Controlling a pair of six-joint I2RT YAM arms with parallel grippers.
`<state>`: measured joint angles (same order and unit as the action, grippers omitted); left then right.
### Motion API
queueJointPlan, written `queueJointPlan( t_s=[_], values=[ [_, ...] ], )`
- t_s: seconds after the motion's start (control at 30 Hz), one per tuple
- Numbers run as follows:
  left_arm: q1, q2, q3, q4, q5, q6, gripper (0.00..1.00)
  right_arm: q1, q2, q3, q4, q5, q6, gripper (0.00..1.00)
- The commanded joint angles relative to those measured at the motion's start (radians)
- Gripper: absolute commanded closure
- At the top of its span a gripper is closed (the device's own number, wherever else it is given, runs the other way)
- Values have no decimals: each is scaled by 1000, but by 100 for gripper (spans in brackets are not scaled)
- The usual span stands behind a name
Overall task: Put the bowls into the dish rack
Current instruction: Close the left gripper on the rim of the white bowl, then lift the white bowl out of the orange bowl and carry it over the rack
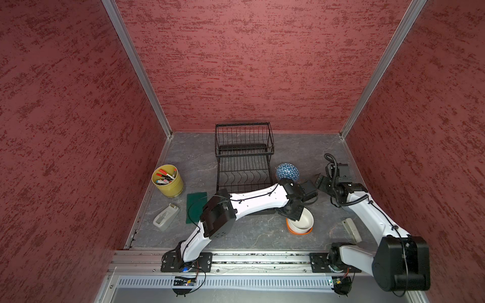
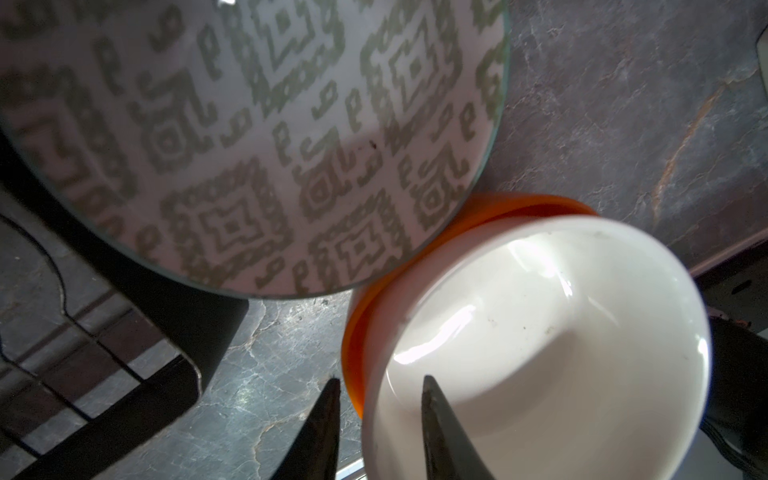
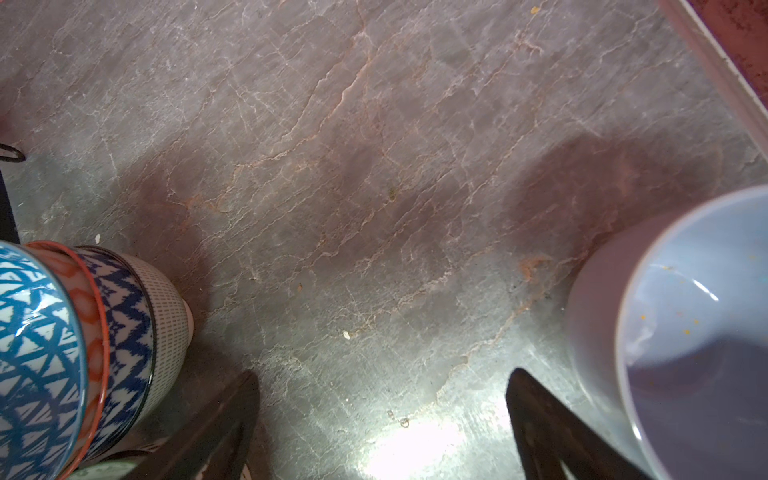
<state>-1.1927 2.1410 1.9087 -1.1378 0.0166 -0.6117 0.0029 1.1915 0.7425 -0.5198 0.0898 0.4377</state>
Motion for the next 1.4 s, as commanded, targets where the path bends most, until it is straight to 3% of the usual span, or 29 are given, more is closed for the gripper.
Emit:
queueJointPlan(
  t_s=[0.0,0.6,1.37],
  values=[
    [-5,13,25,-14,-17,5,73,-6,-9,-11,22,0,1,6],
    [-1,-9,28,20,-27,13,100,-7,-7,-11,26,-4,-2,6],
    [31,-154,-68,214,-25,68,100,-9,-4,1,32,-15,-7,6]
  ],
)
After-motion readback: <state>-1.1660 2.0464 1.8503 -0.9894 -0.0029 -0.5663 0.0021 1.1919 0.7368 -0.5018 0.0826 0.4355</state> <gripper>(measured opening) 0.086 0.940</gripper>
